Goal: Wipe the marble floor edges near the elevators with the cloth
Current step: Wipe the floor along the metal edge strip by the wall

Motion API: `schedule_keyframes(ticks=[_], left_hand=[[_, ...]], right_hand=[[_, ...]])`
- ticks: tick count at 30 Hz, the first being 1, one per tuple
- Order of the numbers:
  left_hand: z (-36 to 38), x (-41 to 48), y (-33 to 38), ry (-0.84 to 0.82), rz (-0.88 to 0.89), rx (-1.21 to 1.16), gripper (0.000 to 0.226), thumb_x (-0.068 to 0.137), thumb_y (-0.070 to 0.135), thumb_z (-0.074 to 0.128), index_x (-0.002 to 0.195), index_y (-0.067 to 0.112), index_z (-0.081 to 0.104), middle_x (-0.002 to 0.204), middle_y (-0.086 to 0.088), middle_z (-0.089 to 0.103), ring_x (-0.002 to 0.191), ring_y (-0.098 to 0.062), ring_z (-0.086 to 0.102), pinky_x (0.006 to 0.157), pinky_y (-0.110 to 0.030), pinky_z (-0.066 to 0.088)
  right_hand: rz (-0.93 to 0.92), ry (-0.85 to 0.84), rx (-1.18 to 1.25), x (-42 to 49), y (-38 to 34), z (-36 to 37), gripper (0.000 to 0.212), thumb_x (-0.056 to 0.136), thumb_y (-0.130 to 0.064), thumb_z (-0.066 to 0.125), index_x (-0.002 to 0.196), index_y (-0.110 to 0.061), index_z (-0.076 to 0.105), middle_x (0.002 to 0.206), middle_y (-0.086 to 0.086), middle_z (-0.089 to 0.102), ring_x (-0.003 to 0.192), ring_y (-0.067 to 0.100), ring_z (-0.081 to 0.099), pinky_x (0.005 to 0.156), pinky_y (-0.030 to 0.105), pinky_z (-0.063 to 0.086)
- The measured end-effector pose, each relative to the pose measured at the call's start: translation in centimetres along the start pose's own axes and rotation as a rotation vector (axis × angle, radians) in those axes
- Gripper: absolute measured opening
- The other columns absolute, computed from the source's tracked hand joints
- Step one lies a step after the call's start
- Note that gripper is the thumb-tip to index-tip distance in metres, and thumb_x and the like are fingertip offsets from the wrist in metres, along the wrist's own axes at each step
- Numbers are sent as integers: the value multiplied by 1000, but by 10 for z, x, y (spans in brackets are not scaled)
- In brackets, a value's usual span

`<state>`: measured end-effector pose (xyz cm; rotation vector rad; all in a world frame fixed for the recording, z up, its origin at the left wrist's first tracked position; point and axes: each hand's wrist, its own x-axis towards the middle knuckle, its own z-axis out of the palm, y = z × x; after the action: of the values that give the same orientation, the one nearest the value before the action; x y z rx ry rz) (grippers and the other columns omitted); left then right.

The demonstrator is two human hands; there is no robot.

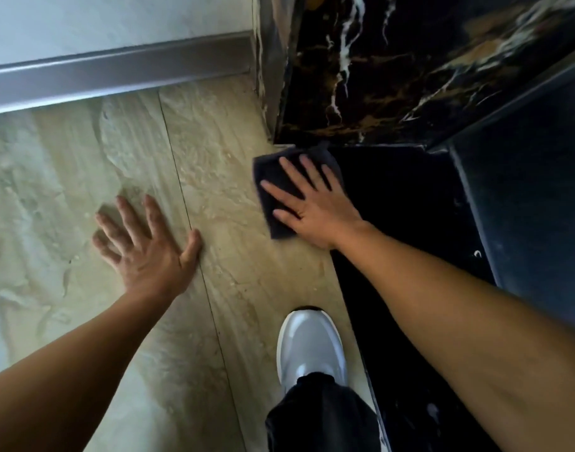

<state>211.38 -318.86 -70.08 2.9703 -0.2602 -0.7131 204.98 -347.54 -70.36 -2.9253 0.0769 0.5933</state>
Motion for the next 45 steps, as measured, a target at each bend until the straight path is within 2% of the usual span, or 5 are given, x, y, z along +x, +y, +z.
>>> schedule_keyframes(ticks=[8,19,27,37,45], left_hand=[[-4,6,-6,-100,44,-31,101,81,85,12,151,26,-30,159,-14,-37,142,-45,-36,115,-68,-14],[1,4,-9,0,42,-89,100,80,87,15,155,31,-21,163,-7,-30,146,-39,-33,118,-61,-15],[12,5,-8,121,30,-19,97,84,82,12,159,24,-8,166,-15,-19,148,-43,-26,118,-63,-10],[23,8,-7,211,-16,-1,95,84,79,17,160,23,7,168,-16,-7,151,-43,-17,119,-64,0],[-10,22,-8,175,-115,-175,85,80,78,29,147,26,34,160,-16,19,144,-40,11,114,-63,15]], right_hand=[[1012,44,331,-48,72,9,64,95,-64,13,151,-47,-12,165,5,-17,150,37,-14,119,60,-3],[-192,23,-18,-19,-46,14,59,96,-63,17,146,-54,-12,165,-3,-16,150,27,-20,119,52,-12],[1134,206,287,-112,67,34,59,100,-53,18,155,-41,-2,167,9,-4,152,35,-2,120,56,2],[-452,216,-136,92,-106,-12,55,98,-50,32,152,-43,24,166,4,14,152,33,8,119,57,10],[-94,263,-36,145,-139,-26,57,97,-52,29,153,-44,20,166,5,12,152,34,8,119,59,8]])
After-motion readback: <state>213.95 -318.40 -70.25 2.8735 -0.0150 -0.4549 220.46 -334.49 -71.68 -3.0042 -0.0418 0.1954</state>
